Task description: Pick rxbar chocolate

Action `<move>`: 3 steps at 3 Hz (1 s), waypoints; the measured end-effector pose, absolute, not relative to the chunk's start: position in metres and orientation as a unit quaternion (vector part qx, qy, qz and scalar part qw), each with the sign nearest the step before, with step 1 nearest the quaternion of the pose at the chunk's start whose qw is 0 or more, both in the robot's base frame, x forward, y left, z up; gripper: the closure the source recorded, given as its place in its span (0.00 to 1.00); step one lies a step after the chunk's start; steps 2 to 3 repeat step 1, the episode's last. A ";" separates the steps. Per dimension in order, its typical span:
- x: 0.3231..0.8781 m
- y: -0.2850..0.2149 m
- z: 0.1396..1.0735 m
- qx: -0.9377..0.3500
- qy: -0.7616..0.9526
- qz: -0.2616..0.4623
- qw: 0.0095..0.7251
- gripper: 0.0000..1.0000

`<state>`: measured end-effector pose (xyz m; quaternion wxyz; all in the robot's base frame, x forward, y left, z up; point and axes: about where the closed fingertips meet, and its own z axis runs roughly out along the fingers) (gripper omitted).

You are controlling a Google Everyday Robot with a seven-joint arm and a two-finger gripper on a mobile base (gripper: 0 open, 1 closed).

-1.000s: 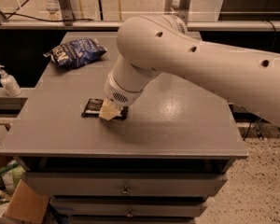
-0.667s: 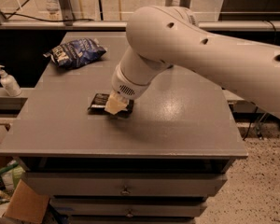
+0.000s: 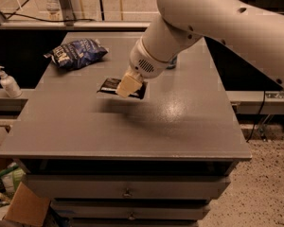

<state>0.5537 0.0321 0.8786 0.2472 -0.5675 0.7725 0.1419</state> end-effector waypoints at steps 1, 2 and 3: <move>0.554 0.032 0.879 -0.568 0.772 0.142 0.247 1.00; 0.554 0.032 0.879 -0.568 0.772 0.142 0.247 1.00; 0.554 0.032 0.879 -0.568 0.772 0.142 0.247 1.00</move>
Offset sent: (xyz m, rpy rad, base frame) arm 0.0000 0.0000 0.0000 0.0000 0.0000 0.0000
